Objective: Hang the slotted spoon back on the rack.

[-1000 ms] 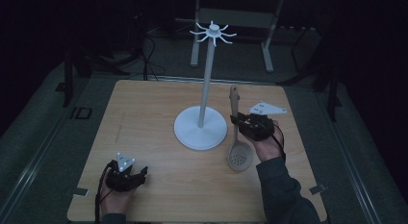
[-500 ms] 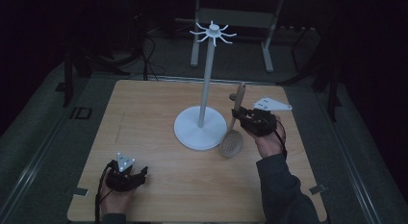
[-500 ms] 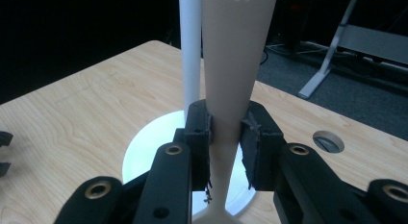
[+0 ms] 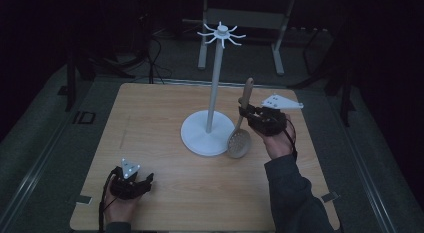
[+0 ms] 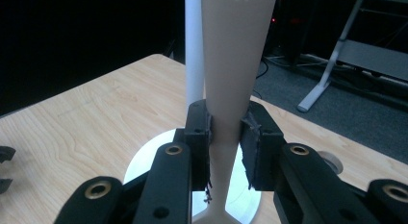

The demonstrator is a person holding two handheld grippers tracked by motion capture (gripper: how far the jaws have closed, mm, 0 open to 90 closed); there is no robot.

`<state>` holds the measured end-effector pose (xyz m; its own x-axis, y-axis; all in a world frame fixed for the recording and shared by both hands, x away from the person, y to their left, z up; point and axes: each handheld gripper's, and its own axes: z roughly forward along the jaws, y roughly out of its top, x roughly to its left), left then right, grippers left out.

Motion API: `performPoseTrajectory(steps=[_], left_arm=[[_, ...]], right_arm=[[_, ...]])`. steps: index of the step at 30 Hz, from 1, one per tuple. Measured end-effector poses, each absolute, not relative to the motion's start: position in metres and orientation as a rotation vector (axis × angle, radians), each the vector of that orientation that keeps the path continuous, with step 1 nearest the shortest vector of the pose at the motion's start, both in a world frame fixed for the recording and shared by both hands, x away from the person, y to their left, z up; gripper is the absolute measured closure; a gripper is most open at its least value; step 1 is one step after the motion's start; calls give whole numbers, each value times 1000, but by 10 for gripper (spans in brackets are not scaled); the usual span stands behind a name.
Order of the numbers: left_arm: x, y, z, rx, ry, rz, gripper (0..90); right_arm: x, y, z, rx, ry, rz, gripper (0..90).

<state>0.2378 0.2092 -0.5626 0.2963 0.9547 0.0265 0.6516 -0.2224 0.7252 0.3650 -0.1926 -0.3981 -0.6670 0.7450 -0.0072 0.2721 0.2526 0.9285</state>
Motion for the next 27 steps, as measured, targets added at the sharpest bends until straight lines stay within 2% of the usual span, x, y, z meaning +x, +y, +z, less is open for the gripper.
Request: performPoseTrajectory(steps=[27], left_arm=[[238,210,-562,1950,1434,648,338]], right_arm=[[370,-189,-370,899,2022,1451,744]])
